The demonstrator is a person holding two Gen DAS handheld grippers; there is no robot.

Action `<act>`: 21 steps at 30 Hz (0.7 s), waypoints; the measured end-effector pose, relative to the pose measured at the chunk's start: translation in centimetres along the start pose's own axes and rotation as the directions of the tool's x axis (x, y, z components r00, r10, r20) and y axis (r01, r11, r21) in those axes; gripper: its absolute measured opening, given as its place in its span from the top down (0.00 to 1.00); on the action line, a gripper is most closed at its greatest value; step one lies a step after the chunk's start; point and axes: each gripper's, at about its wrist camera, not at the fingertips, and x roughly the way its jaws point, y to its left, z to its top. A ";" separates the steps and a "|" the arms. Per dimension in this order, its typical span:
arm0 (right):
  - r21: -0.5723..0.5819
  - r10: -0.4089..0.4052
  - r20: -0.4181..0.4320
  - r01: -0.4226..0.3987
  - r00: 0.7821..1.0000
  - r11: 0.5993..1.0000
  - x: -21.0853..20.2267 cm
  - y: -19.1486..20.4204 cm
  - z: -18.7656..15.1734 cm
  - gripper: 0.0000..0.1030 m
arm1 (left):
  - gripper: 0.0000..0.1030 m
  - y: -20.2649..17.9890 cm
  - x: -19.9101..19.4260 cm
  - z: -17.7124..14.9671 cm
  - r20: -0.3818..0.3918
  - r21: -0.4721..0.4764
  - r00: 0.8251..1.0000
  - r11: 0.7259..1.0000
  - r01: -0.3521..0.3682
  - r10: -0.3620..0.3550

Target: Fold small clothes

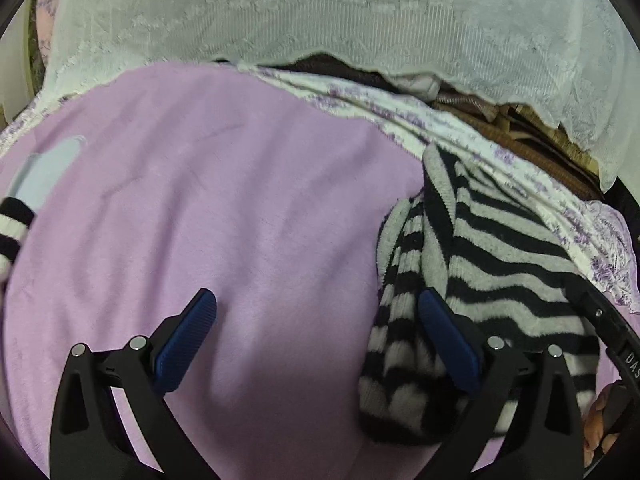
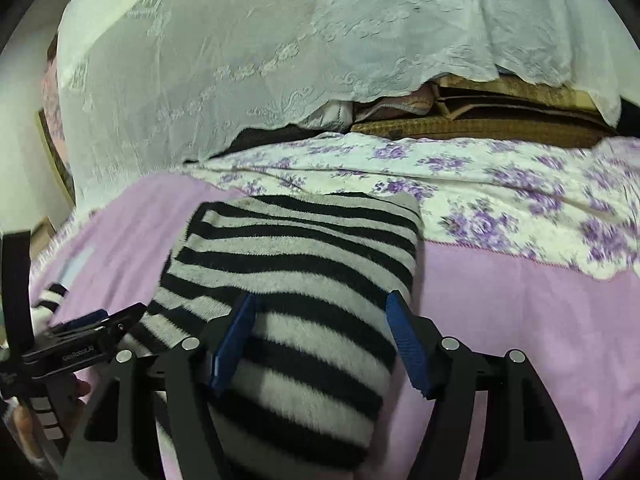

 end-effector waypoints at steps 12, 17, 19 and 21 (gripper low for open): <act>0.093 -0.014 0.007 0.013 1.000 0.996 -6.3 0.2 -2.6 0.21 | 0.04 -3.6 -8.2 -2.5 0.149 0.125 0.989 0.992 -0.012 -0.007; 0.081 -0.036 0.033 0.034 0.999 0.996 -9.9 1.1 -3.7 0.20 | 0.04 -5.8 -11.3 -4.6 0.194 0.203 0.981 0.978 -0.049 0.008; 0.083 -0.046 0.050 0.042 0.998 0.996 -11.3 1.0 -3.7 0.17 | 0.04 -6.2 -12.6 -5.1 0.214 0.209 0.977 0.976 -0.057 0.011; 0.094 -0.064 0.081 0.056 0.995 0.994 -13.0 0.9 -4.0 0.14 | 0.04 -6.2 -13.8 -5.5 0.233 0.199 0.972 0.978 -0.064 0.016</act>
